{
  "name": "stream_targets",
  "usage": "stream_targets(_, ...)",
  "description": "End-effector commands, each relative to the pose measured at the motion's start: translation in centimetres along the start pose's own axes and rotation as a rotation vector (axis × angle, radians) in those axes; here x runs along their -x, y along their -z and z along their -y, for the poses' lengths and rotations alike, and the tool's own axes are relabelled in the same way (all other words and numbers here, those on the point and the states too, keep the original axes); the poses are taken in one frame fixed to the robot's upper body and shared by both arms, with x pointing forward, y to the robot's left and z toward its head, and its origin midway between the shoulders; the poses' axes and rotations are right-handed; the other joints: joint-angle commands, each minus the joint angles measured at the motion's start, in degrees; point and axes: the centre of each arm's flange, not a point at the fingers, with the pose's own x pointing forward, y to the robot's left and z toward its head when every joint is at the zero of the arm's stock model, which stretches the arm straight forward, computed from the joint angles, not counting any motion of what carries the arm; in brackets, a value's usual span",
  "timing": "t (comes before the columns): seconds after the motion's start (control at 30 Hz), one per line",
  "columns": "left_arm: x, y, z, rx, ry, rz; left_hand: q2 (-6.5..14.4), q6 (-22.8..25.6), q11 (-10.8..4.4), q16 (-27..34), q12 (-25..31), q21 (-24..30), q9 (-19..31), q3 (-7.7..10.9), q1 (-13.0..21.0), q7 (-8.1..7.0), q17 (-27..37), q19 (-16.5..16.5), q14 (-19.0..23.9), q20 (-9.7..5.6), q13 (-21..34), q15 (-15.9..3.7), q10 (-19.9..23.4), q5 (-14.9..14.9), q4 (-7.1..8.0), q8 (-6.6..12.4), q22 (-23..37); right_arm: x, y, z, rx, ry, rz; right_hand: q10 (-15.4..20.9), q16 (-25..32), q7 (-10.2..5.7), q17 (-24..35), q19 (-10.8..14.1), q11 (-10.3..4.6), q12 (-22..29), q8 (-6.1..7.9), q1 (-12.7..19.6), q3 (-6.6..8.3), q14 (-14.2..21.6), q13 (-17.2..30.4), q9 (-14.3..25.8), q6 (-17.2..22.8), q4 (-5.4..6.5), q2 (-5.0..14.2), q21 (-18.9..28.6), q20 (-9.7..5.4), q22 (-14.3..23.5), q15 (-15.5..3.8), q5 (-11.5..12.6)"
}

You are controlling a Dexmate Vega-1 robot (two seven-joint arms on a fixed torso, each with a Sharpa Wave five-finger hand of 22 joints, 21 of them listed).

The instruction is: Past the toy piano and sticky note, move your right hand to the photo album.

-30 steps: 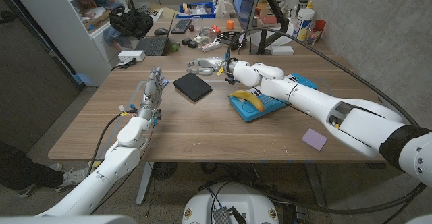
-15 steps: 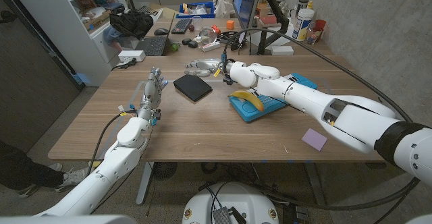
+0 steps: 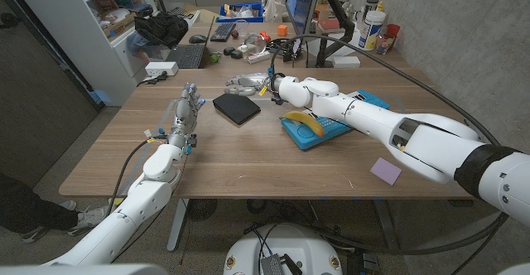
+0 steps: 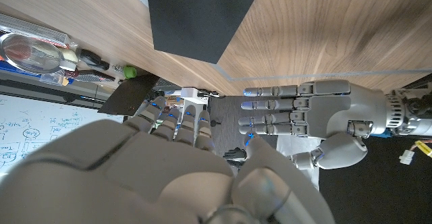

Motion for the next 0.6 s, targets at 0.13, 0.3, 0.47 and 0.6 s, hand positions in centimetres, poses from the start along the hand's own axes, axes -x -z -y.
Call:
stream_targets(0.13,0.29,0.06,-0.22,-0.001,-0.005,-0.004,6.9,-18.4,0.32,0.5,0.2,0.4,0.2,-0.36,0.1,-0.01,0.2,-18.2,-22.1,-4.13,0.3,-3.69,-17.6,0.3,0.02,0.31,0.1,-0.62,-0.17,-0.36,0.016,-0.015,-0.001,-0.5,0.2,-0.72,0.0,-0.4,-0.22,0.1,0.16,-0.6,-0.18,-0.4,0.2,0.2,-0.1,-0.11,4.26,-0.1,-3.54,0.3,0.01,0.2)
stream_targets(0.3,0.39,0.17,-0.23,-0.005,-0.004,-0.009,6.9,-18.4,0.25,0.5,0.2,0.4,0.2,-0.36,0.1,-0.03,0.2,-18.2,-22.1,-4.14,0.3,-3.66,-17.7,0.3,0.02,0.29,0.1,-0.79,-0.15,-0.63,0.021,-0.024,-0.005,-0.5,0.1,-0.22,0.0,-0.4,-0.33,0.1,0.19,-0.7,-0.24,-0.4,0.2,0.2,-0.1,-0.16,4.3,-0.2,-3.57,0.3,-0.02,0.2)
stream_targets(0.47,0.42,0.1,-0.25,-0.005,-0.005,-0.007,6.9,-18.4,0.23,0.5,0.2,0.4,0.2,-0.36,0.1,-0.05,0.2,-18.2,-22.2,-4.17,0.3,-3.69,-17.6,0.3,0.03,0.3,0.1,-1.08,-0.12,-0.82,0.027,-0.03,-0.01,-0.6,0.1,-0.37,0.0,-0.4,-0.28,0.1,0.19,-0.7,-0.31,-0.4,0.2,0.2,-0.3,-0.18,4.32,-0.2,-3.55,0.3,0.01,0.2)
stream_targets(0.6,0.46,0.07,-0.28,-0.005,-0.006,-0.006,7.0,-18.4,0.23,0.5,0.2,0.4,0.2,-0.35,0.1,0.03,0.2,-18.2,-22.1,-4.06,0.3,-3.6,-17.6,0.3,0.03,0.29,0.1,-1.31,-0.15,-0.84,0.033,-0.031,-0.008,-0.6,0.1,-0.53,0.0,-0.4,-0.36,0.2,0.22,-0.7,-0.36,-0.5,0.2,0.2,-0.3,-0.19,4.33,-0.2,-3.51,0.3,-0.07,0.2)
